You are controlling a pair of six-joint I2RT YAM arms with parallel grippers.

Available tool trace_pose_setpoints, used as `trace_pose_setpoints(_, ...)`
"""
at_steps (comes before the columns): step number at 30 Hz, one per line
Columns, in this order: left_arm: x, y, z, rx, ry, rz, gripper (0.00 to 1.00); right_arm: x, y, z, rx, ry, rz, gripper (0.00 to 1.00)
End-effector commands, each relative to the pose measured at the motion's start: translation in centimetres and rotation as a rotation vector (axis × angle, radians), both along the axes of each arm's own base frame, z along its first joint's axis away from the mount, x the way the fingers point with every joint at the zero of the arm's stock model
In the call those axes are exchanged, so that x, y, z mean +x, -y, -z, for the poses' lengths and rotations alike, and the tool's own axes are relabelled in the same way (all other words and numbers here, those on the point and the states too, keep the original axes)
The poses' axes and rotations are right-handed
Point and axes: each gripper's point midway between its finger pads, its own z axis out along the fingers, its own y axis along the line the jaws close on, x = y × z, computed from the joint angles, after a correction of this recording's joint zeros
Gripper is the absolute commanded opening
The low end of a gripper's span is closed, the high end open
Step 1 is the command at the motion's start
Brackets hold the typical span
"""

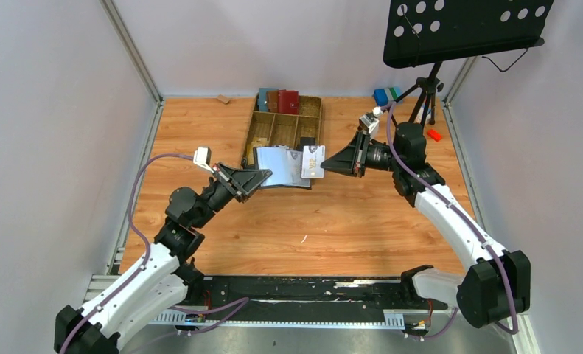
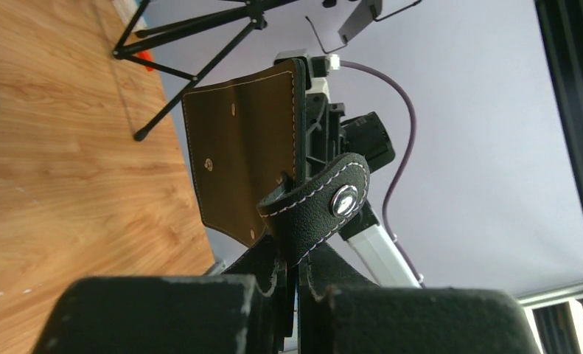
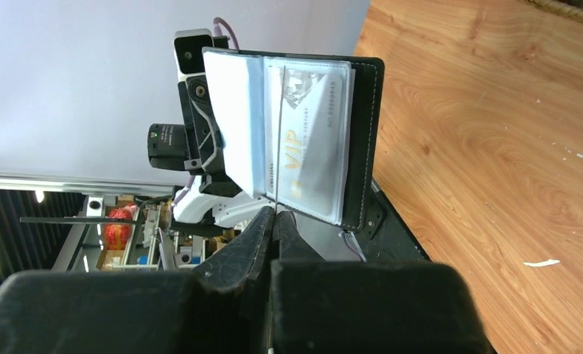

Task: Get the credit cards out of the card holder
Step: Place the credit card in the storage box.

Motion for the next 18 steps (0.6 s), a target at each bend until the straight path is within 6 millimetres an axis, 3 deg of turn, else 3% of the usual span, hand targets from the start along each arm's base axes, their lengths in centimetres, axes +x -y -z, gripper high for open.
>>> trace_pose_setpoints(1, 0.1, -0.9, 2.1, 0.119, -0.015, -0.046, 0.00, 0.7, 0.3, -1.0, -0.032, 0.077, 0.022, 0.00)
trace_pose_setpoints(8, -0.5, -2.2, 5.0, 0.342, -0.057, -0.074, 0.00, 3.6, 0.1, -0.6, -0.097, 0.096, 0.068, 0.00)
trace_pose_setpoints(13, -1.2, -2.9, 6.5, 0.446, -0.068, -0.075, 0.00, 6.5, -0.9, 2.0, -0.128, 0.034, 0.115, 0.00)
trace_pose_setpoints(18, -2.0, -3.5, 8.3, 0.533, -0.096, -0.057, 0.00, 9.5, -3.3, 4.5, -0.173, 0.011, 0.129, 0.00)
